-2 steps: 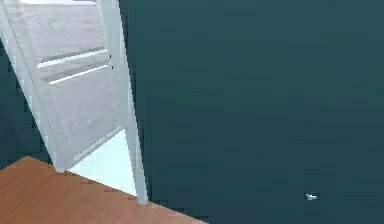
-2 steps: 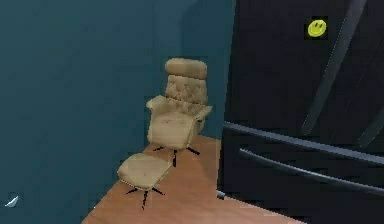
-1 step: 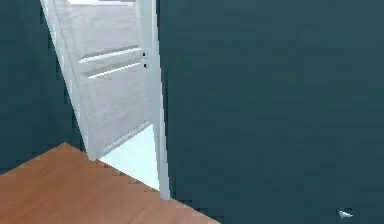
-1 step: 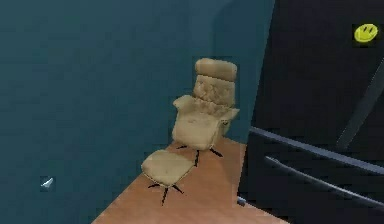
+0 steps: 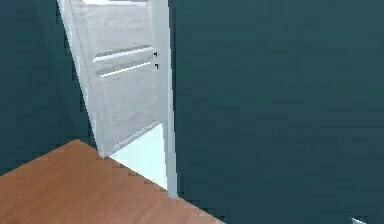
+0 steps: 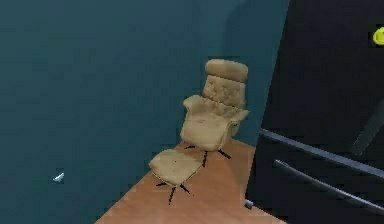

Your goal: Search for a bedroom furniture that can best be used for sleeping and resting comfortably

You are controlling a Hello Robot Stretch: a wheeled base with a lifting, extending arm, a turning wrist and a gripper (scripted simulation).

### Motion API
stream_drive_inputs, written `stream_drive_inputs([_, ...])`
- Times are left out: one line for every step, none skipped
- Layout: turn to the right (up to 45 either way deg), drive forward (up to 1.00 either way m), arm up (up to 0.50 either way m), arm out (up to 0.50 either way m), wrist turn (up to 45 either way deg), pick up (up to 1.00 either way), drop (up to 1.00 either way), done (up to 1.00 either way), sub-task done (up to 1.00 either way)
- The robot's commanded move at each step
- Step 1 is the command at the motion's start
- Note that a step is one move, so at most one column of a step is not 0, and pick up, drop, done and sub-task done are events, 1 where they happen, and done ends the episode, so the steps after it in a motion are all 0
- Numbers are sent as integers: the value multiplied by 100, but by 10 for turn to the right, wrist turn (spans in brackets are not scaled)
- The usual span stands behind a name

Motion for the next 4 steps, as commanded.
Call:
stream_drive_inputs([-30,0,0,0,0,0,0,0,0])
stream_drive_inputs([0,50,0,0,0,0,0,0,0])
stream_drive_inputs([-360,0,0,0,0,0,0,0,0])
stream_drive_inputs([0,100,0,0,0,0,0,0,0])
